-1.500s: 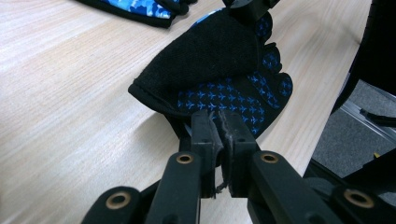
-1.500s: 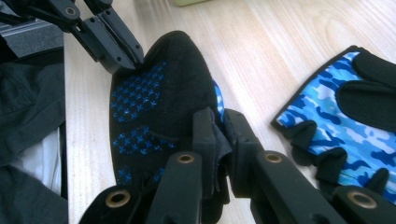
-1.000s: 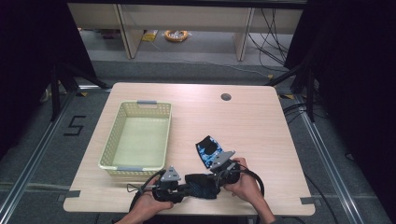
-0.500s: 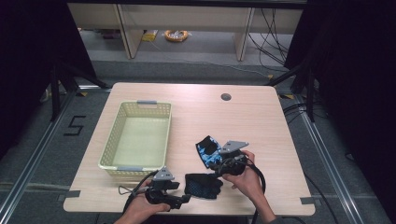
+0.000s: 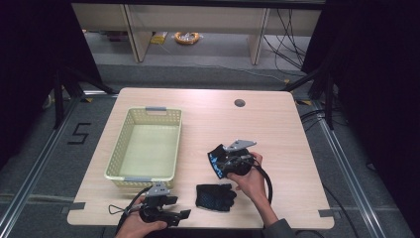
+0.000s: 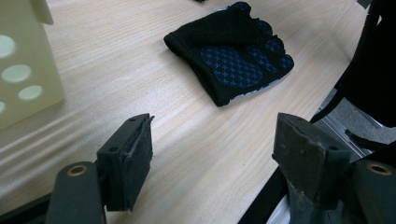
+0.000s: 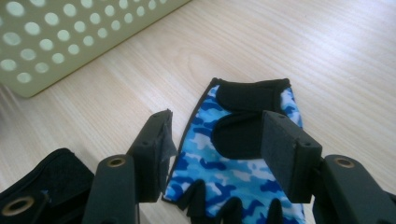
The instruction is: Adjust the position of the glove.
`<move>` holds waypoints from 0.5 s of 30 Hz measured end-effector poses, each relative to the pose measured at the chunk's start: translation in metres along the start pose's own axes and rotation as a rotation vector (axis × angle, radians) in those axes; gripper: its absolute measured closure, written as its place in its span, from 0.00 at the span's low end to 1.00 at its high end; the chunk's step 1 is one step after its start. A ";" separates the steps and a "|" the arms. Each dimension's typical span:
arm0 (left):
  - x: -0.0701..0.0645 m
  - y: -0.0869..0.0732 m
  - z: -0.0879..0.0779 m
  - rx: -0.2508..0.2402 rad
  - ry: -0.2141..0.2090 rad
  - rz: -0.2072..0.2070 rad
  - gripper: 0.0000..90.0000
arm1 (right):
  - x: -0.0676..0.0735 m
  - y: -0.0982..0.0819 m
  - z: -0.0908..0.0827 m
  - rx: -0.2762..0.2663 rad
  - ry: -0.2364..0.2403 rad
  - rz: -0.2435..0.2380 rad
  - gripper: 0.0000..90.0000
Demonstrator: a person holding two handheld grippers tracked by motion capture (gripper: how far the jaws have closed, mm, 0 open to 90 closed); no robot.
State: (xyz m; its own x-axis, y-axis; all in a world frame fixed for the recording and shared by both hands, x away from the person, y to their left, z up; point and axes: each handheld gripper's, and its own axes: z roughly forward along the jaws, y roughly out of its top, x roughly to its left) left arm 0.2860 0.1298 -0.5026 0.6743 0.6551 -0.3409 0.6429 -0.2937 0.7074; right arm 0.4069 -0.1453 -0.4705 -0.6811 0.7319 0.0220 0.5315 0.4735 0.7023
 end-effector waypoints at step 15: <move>0.006 -0.008 -0.001 0.018 0.022 -0.001 0.31 | 0.005 0.003 0.035 0.068 0.001 0.019 0.62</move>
State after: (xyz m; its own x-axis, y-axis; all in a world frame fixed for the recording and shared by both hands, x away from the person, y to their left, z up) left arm 0.2849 0.1371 -0.5094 0.6658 0.6702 -0.3279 0.6499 -0.3051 0.6961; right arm 0.4228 -0.1229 -0.4932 -0.6711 0.7405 0.0353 0.5769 0.4917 0.6522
